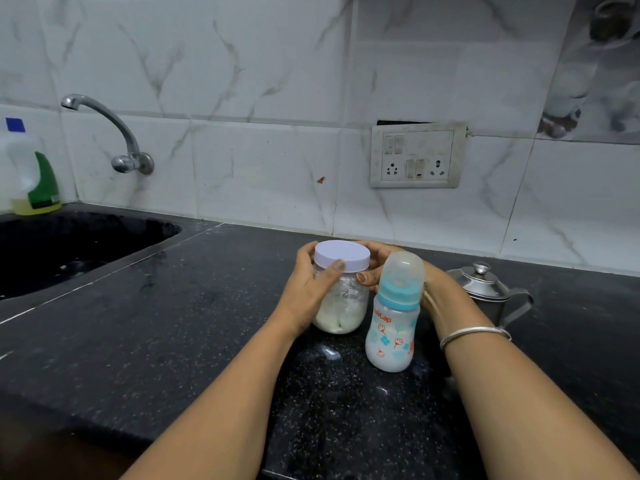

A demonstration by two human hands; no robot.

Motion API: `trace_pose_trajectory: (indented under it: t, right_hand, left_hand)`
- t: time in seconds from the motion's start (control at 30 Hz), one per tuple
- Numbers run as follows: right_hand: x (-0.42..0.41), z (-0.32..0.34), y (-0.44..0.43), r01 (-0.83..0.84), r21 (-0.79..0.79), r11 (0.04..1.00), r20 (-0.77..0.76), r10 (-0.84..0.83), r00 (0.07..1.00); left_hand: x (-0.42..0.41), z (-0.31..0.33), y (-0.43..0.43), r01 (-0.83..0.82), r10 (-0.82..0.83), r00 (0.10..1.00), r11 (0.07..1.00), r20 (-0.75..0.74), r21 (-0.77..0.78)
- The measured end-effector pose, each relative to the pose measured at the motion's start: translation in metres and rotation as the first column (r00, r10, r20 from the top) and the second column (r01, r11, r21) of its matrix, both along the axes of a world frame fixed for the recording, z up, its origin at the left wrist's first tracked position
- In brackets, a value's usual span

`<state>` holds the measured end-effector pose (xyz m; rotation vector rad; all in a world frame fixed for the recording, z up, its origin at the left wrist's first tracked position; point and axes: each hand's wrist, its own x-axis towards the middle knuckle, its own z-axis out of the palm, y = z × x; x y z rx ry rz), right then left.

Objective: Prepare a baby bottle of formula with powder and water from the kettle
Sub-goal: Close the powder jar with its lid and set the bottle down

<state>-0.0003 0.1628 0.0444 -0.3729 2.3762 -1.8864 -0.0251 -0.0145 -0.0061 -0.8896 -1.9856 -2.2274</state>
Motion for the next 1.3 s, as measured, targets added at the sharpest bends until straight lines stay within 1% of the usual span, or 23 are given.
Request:
trace_pose_trajectory:
  t: [0.07,0.13,0.2,0.3,0.4,0.43,0.53,0.63,0.7,0.77,0.87,0.97,1.0,1.13,1.2,1.3]
  right_hand:
    - [-0.0016,0.0016,0.0000,0.055,-0.007,0.998,0.034,-0.054,0.998]
    - [-0.0020,0.0023,-0.0010,0.083,0.010,0.996,0.045,-0.084,0.995]
    - [-0.0019,0.0011,-0.0003,0.062,0.017,0.998,0.025,-0.062,0.998]
    - [0.0007,-0.0006,0.0002,0.003,0.018,1.000,0.000,-0.003,1.000]
    - [-0.0003,0.0001,0.0007,0.044,0.012,0.999,0.030,-0.044,0.999]
    - [-0.0006,-0.0003,0.0013,0.045,-0.002,0.999,0.038,-0.045,0.998]
    - [-0.0005,-0.0032,0.0038,0.002,0.028,1.000,-0.003,-0.002,1.000]
    - [-0.0007,-0.0034,0.0056,-0.001,0.023,1.000,-0.006,0.001,1.000]
    - [-0.0013,-0.0025,0.0051,0.045,0.021,0.999,0.017,-0.046,0.999]
    - [-0.0036,-0.0044,0.0058,0.032,0.021,0.999,0.016,-0.032,0.999]
    - [-0.0050,-0.0069,0.0071,-0.010,0.012,1.000,0.015,0.010,1.000]
    - [-0.0047,-0.0045,0.0070,0.045,-0.005,0.999,0.037,-0.045,0.998]
    - [-0.0051,-0.0045,0.0077,0.035,-0.015,0.999,0.043,-0.035,0.998]
    - [-0.0044,-0.0061,0.0067,-0.018,0.027,0.999,-0.011,0.019,1.000]
    - [-0.0063,-0.0057,0.0069,0.016,-0.002,1.000,0.016,-0.016,1.000]
    - [-0.0077,-0.0074,0.0064,0.008,-0.056,0.998,0.025,-0.007,1.000]
  left_hand:
    - [-0.0016,-0.0017,0.0005,-0.040,0.038,0.998,0.998,-0.046,-0.046]
    - [-0.0014,-0.0006,0.0009,-0.068,0.067,0.997,0.997,-0.044,-0.033]
    - [-0.0002,0.0029,0.0016,-0.091,0.091,0.996,0.996,-0.018,-0.015]
    - [0.0034,0.0041,0.0008,-0.057,0.056,0.998,0.998,-0.026,-0.029]
    - [0.0041,0.0003,0.0011,-0.065,0.058,0.995,0.994,-0.079,-0.086]
    - [0.0029,-0.0009,0.0013,-0.075,0.068,0.995,0.994,-0.076,-0.083]
    - [0.0000,0.0000,0.0024,-0.083,0.083,0.996,0.996,-0.029,-0.017]
    - [0.0026,0.0036,0.0022,-0.098,0.098,0.995,0.995,-0.006,-0.009]
    - [0.0062,0.0037,0.0017,-0.063,0.062,0.998,0.997,-0.027,-0.038]
    - [0.0071,0.0020,0.0011,-0.056,0.051,0.996,0.996,-0.074,-0.069]
    - [0.0053,-0.0003,0.0006,-0.075,0.070,0.994,0.996,-0.082,-0.053]
    - [0.0068,0.0025,0.0012,-0.123,0.120,0.990,0.991,-0.076,-0.045]
    - [0.0070,0.0031,0.0012,-0.121,0.118,0.990,0.992,-0.072,-0.046]
    - [0.0062,0.0012,0.0000,-0.118,0.107,0.988,0.988,-0.108,-0.103]
    - [0.0043,-0.0007,0.0011,-0.123,0.115,0.988,0.989,-0.103,-0.077]
    - [0.0045,0.0019,0.0025,-0.152,0.152,0.988,0.988,-0.017,0.011]
